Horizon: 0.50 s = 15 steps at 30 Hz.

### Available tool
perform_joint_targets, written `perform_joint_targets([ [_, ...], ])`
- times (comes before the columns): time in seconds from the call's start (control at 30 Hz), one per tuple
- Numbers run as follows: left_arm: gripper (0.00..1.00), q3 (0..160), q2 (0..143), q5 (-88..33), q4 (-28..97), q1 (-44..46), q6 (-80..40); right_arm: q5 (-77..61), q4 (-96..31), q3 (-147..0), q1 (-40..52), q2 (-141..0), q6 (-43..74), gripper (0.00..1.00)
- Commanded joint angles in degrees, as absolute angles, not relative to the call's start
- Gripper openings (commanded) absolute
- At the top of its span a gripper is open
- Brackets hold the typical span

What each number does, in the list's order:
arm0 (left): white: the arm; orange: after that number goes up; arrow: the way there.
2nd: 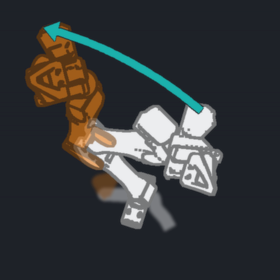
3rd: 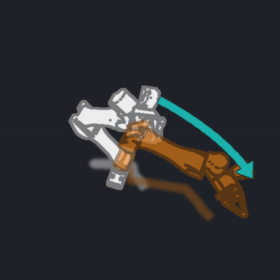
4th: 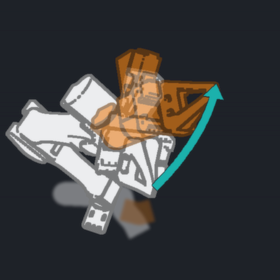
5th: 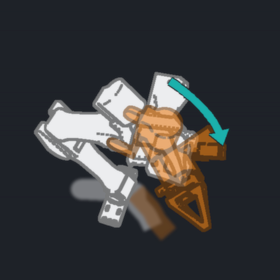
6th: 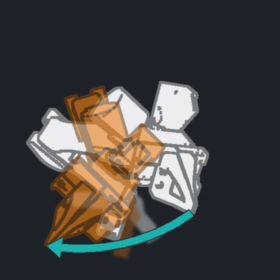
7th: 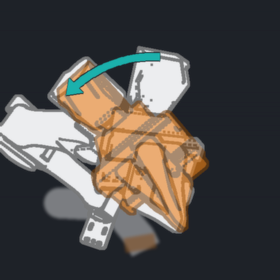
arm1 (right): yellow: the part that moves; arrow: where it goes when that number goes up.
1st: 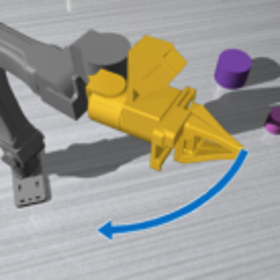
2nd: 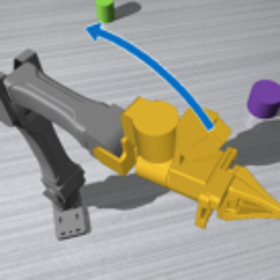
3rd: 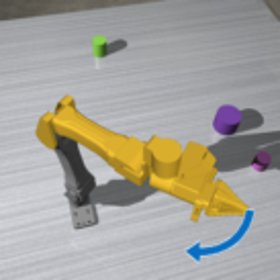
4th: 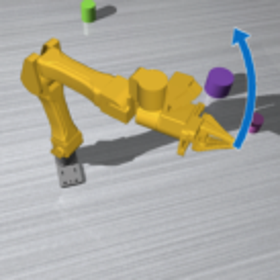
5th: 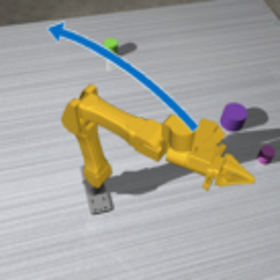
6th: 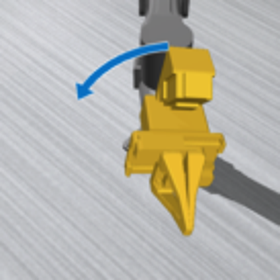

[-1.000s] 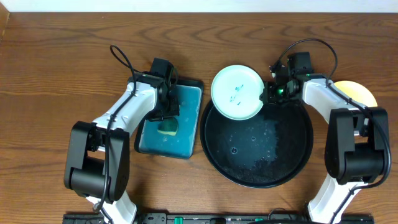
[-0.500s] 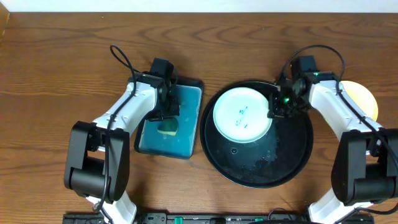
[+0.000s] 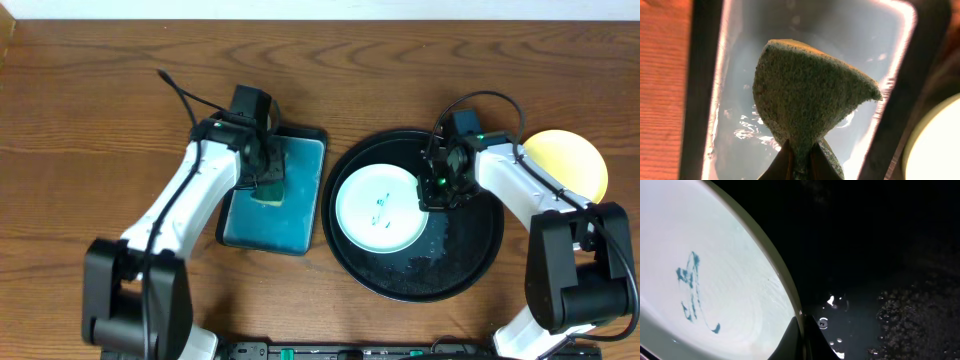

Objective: Clean dirty plates on tray and stack at the side
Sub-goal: 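Lift the sponge from the basin with the left gripper and squeeze it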

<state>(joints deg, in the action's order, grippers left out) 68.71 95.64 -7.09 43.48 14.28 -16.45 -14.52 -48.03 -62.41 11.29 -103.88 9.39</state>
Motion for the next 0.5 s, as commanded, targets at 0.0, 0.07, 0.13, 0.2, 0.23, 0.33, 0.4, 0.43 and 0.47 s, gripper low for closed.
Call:
perform_joint_targets([
  [0.0, 0.07, 68.49, 93.30, -7.22, 43.86, 13.89, -15.88, -13.30, -47.40, -62.02, 12.23, -104.16, 8.93, 0.01],
  [0.07, 0.08, 68.49, 92.66, -8.73, 43.81, 13.80, -15.49, -13.30, -47.31, -62.02, 12.23, -104.16, 8.93, 0.01],
  [0.13, 0.07, 68.49, 91.96, -12.05, 43.35, 13.17, -14.35, -13.30, -47.31, -62.02, 12.23, -104.16, 8.93, 0.01],
  [0.2, 0.07, 68.49, 91.70, -18.50, 42.46, 11.73, -11.75, -13.28, -47.29, -62.02, 12.21, -104.16, 8.91, 0.01],
  [0.23, 0.08, 68.49, 91.70, -21.69, 42.13, 10.79, -10.52, -13.30, -47.27, -62.02, 12.21, -104.16, 8.91, 0.01],
  [0.33, 0.07, 68.47, 91.72, -31.18, 42.00, 6.55, -6.61, -13.30, -47.18, -62.02, 12.21, -104.16, 8.91, 0.01],
  [0.4, 0.08, 68.47, 91.72, -43.18, 42.89, 1.72, 1.37, -13.30, -47.16, -62.02, 12.21, -104.16, 8.91, 0.01],
  [0.43, 0.07, 68.47, 91.72, -46.72, 43.48, 0.34, 3.97, -13.30, -47.13, -62.02, 12.21, -104.16, 8.91, 0.01],
  [0.47, 0.07, 68.47, 91.72, -49.89, 44.23, -0.97, 6.72, -13.30, -47.11, -62.02, 12.21, -104.16, 8.91, 0.01],
])
